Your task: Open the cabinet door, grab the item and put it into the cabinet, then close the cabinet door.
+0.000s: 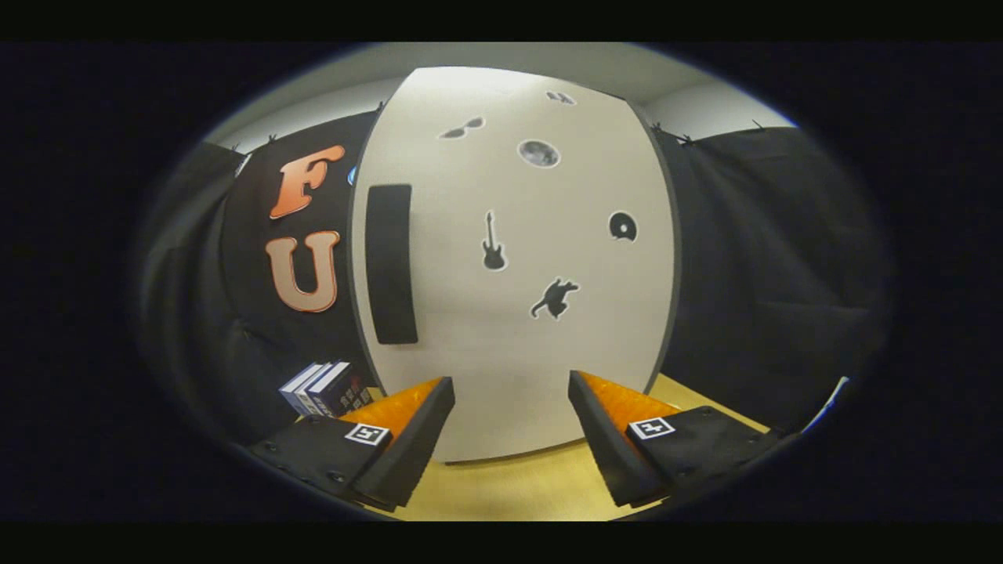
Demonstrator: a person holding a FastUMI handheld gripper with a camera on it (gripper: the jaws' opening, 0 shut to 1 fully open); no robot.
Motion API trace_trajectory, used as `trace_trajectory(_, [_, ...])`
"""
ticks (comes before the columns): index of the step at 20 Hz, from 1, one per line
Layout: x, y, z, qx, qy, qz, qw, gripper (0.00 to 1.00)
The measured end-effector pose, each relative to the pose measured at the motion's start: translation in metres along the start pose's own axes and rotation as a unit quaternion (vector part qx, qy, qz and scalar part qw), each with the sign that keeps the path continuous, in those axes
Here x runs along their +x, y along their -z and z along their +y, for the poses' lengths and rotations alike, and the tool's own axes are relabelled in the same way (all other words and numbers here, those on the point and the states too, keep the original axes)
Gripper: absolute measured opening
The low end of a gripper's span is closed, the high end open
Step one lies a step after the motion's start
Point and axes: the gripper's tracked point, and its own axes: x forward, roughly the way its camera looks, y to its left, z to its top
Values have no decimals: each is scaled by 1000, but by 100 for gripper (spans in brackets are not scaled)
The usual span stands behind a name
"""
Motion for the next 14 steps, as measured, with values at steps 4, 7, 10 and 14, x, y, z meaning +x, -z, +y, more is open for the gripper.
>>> trace_trajectory(4, [-47, -38, -15, 1, -12, -12, 1000, 97])
trace_trajectory(7, [-69, -53, -23, 4, -11, -18, 1000, 97])
trace_trajectory(10, [-83, -59, -32, 7, -9, -25, 1000, 97])
trace_trajectory(14, [-92, -56, -41, 12, -3, -26, 1000, 97])
